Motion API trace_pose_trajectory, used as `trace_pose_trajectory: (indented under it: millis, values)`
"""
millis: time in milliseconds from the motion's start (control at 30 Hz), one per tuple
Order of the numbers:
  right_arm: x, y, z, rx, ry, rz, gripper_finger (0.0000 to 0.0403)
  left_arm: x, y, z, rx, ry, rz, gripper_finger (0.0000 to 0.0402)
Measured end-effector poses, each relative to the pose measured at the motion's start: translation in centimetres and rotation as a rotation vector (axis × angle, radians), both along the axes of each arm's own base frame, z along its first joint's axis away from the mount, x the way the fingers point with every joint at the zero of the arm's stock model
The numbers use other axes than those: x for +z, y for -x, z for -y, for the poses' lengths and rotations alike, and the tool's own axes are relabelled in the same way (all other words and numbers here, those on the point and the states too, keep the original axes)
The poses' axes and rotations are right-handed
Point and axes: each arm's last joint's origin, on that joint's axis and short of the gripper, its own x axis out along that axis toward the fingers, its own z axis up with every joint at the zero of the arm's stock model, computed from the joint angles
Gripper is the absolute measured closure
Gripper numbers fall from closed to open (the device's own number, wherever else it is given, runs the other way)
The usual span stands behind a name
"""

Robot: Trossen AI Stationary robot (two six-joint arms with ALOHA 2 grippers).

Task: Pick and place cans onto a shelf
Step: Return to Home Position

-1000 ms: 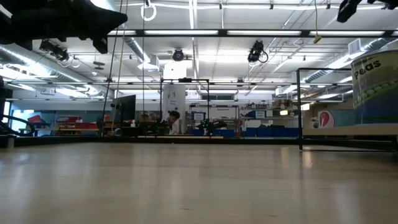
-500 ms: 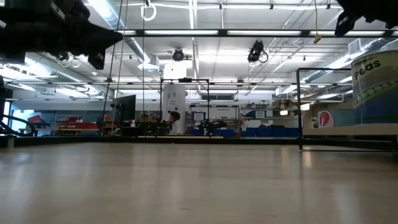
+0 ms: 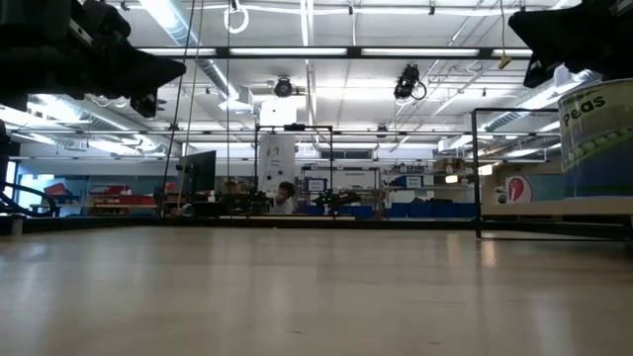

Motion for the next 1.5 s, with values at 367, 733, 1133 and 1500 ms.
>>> trace_pose_trajectory:
  millis: [367, 733, 1133, 1500]
  values:
    - [-0.7, -0.2, 0.0, 0.018, -0.048, -0.075, 0.0375, -0.2, 2.6, 0.4, -0.033, -0.035, -0.002, 0.039]
    - [-2.0, -0.5, -0.1, 0.021, -0.026, -0.227, 0.0375, -0.9, 2.7, 0.3, -0.002, -0.035, -0.066, 0.039]
    - [-1.3, -0.5, -0.1, -0.004, 0.064, -0.146, 0.0376, -0.8, 2.7, 0.3, -0.002, -0.033, -0.064, 0.039]
    - [-1.4, -0.5, -0.1, -0.004, 0.067, -0.147, 0.0374, -0.8, 2.7, 0.3, -0.002, -0.032, -0.065, 0.039]
